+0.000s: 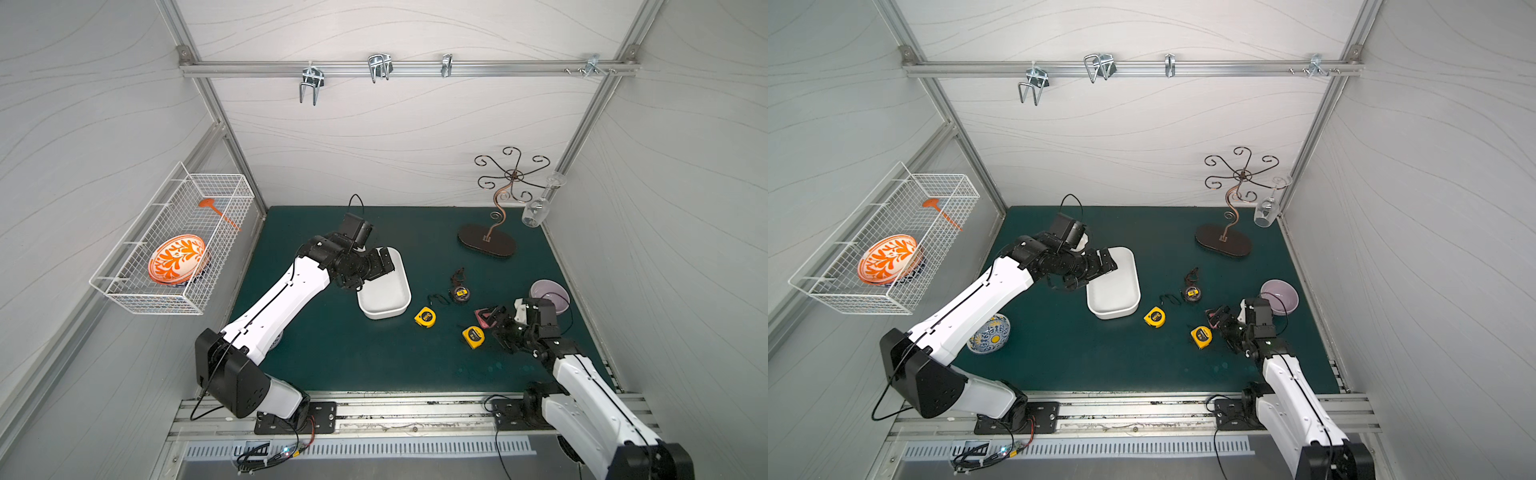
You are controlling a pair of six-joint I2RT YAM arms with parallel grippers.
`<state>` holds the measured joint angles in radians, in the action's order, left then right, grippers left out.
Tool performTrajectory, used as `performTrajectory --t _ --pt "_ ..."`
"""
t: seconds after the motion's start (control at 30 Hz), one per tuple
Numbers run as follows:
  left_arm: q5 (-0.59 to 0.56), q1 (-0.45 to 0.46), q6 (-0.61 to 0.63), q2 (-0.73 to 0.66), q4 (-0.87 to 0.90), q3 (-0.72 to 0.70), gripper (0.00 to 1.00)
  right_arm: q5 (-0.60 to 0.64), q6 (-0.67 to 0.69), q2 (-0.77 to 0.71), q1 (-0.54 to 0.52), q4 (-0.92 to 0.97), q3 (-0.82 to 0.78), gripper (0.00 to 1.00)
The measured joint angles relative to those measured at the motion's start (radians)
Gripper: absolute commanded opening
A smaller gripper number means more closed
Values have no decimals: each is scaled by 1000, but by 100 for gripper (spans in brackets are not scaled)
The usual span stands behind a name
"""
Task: Take the tape measure out of the storage box
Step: Place the tape measure at the center of the board.
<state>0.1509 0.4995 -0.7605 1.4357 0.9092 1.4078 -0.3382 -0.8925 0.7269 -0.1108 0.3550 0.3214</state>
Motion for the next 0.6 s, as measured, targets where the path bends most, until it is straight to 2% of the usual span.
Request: performTrajectory --t 0.13,0.23,0.4,0.6 --pt "-53 -13 45 -46 -2 -43 100 0 15 -80 -1 106 48 99" --pt "-113 -23 98 -103 -18 -106 100 6 72 -80 -1 175 121 99" --pt "-195 -89 224 -227 -97 -264 99 32 233 41 -1 227 286 99" --pt "-269 -170 394 -281 -231 -414 99 142 438 193 -1 206 432 99"
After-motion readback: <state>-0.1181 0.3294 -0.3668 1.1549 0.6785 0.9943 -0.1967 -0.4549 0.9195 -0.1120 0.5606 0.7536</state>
